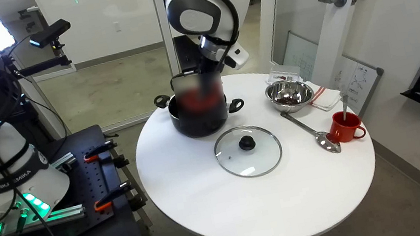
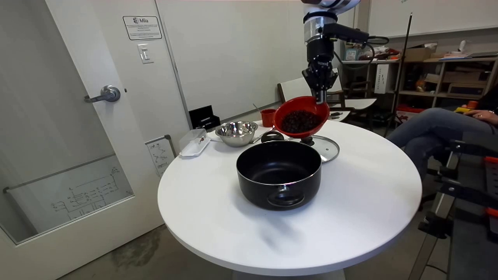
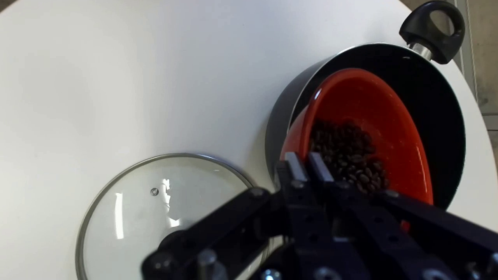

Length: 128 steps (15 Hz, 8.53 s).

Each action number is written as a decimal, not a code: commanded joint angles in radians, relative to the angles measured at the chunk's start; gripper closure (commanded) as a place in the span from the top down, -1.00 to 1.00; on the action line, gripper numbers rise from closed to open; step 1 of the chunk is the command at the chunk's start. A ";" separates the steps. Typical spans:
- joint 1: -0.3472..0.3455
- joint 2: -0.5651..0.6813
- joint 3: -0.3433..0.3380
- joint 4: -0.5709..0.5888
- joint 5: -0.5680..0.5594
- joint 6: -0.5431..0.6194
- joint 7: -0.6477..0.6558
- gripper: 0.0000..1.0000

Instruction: Pick up the lid from the pot and put it on the table, then pick up the red bowl and pour it's contents in the pot and pick up the lid and put it back on the pot

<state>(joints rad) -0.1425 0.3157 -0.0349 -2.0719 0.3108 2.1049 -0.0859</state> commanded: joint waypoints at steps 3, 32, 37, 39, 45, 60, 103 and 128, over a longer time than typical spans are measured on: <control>0.022 -0.022 0.011 -0.045 0.020 0.062 0.004 -0.96; 0.008 -0.021 0.188 -0.209 0.138 0.478 -0.355 -0.96; -0.015 -0.022 0.229 -0.236 0.177 0.548 -0.474 -0.96; -0.019 -0.024 0.237 -0.246 0.175 0.577 -0.491 -0.96; -0.044 -0.039 0.257 -0.269 0.175 0.630 -0.513 -0.96; -0.082 -0.008 0.261 -0.228 0.280 0.646 -0.506 -0.96; 0.031 0.149 0.306 -0.323 0.241 1.345 -0.650 -0.96; 0.466 0.029 -0.182 -0.355 -0.096 1.348 -0.383 -0.96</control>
<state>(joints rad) 0.2652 0.3786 -0.1625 -2.4046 0.1876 3.4524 -0.4472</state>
